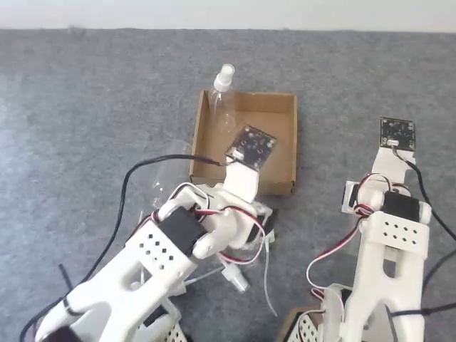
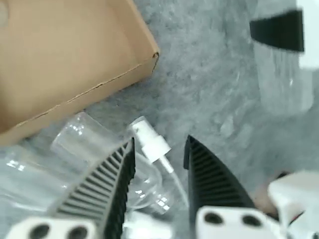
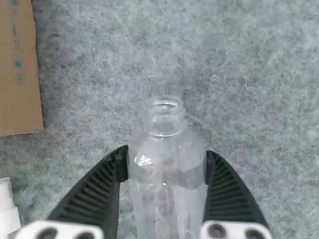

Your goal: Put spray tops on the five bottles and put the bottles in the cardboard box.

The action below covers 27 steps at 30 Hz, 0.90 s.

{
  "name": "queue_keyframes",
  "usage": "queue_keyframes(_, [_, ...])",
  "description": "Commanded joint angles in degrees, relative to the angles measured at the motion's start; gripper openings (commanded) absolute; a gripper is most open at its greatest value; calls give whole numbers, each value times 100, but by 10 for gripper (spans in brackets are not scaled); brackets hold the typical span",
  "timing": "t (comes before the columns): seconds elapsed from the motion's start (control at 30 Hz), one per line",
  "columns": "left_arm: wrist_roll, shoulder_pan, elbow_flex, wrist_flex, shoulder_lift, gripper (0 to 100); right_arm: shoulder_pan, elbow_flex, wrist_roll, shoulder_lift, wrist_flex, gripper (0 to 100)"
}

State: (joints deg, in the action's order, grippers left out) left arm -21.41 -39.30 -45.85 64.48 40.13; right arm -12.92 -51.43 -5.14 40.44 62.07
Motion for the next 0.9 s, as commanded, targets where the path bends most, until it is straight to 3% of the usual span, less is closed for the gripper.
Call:
queue_keyframes(0.0, [-774,-9,286,-290,-158,155,-84,70,70,242,-110,100])
queue_keyframes(0.57, [-1292,-26,338,-958,-1732,152,-84,70,70,242,-110,100])
queue_keyframes(0.87, [-1310,-26,558,-923,-2295,152,-84,70,70,242,-110,100])
